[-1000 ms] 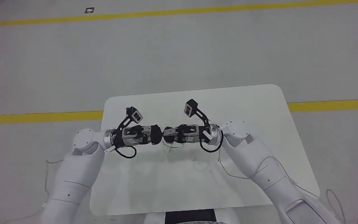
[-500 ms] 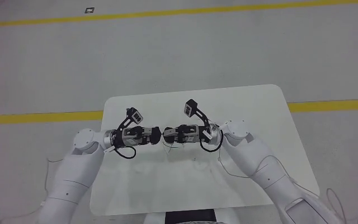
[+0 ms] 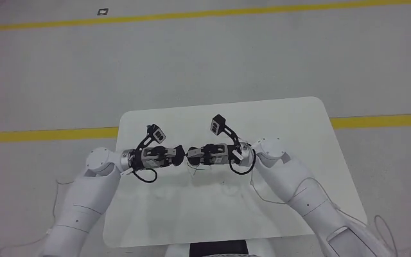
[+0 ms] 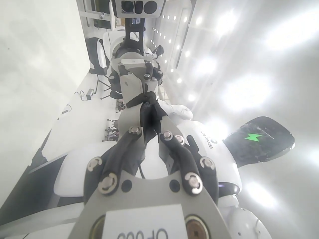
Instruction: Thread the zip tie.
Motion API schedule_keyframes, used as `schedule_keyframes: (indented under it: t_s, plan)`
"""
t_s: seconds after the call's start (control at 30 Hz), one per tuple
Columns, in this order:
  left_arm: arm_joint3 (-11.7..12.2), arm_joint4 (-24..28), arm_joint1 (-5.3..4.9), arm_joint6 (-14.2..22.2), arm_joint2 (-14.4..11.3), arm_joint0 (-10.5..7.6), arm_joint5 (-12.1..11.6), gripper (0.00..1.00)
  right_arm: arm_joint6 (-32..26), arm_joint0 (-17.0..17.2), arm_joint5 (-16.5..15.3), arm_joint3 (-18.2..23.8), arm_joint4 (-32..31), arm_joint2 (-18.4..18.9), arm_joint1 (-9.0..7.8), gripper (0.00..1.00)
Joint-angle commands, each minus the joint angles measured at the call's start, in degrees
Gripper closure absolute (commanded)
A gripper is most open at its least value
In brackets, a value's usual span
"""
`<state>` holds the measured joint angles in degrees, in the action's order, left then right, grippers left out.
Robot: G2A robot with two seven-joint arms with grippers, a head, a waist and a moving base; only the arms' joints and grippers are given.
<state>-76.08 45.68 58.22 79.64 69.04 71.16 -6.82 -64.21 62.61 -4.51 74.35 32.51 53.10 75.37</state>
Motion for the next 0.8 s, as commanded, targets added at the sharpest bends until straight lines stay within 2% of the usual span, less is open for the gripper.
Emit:
schedule_keyframes:
  t_s: [0.0,0.03,0.07,0.1,0.13,0.43,0.57,0.77]
  plan:
    - [0.13,0.05,-0.14,0.00,-0.20,-0.10,-0.12,1.00,-0.01,-0.06,-0.13,-0.08,0.01,-0.08,0.01,1.00]
    - [0.18,0.10,-0.19,0.00,-0.29,-0.15,-0.16,1.00,-0.03,-0.07,-0.19,-0.11,0.04,-0.11,0.01,1.00]
    - [0.24,0.16,-0.24,0.00,-0.37,-0.18,-0.23,1.00,0.00,-0.09,-0.24,-0.15,0.05,-0.13,0.01,0.92]
    - [0.40,0.21,-0.32,0.00,-0.43,-0.24,-0.36,1.00,0.30,-0.11,-0.30,-0.20,-0.05,-0.11,0.00,0.29]
    - [0.54,0.25,-0.39,0.00,-0.39,-0.30,-0.49,1.00,0.64,-0.10,-0.32,-0.17,-0.08,-0.03,-0.01,0.00]
    - [0.57,0.85,-1.53,0.00,1.38,0.22,-1.11,1.00,1.46,1.59,-0.36,1.72,-1.66,3.43,-1.22,0.00]
    - [0.17,0.49,-2.15,0.00,2.41,0.78,-2.59,1.00,1.94,3.15,-0.81,3.59,-3.31,5.24,-1.95,0.00]
    - [0.17,0.49,-2.15,0.00,2.41,0.78,-2.59,1.00,1.94,3.15,-0.81,3.59,-3.31,5.24,-1.95,0.00]
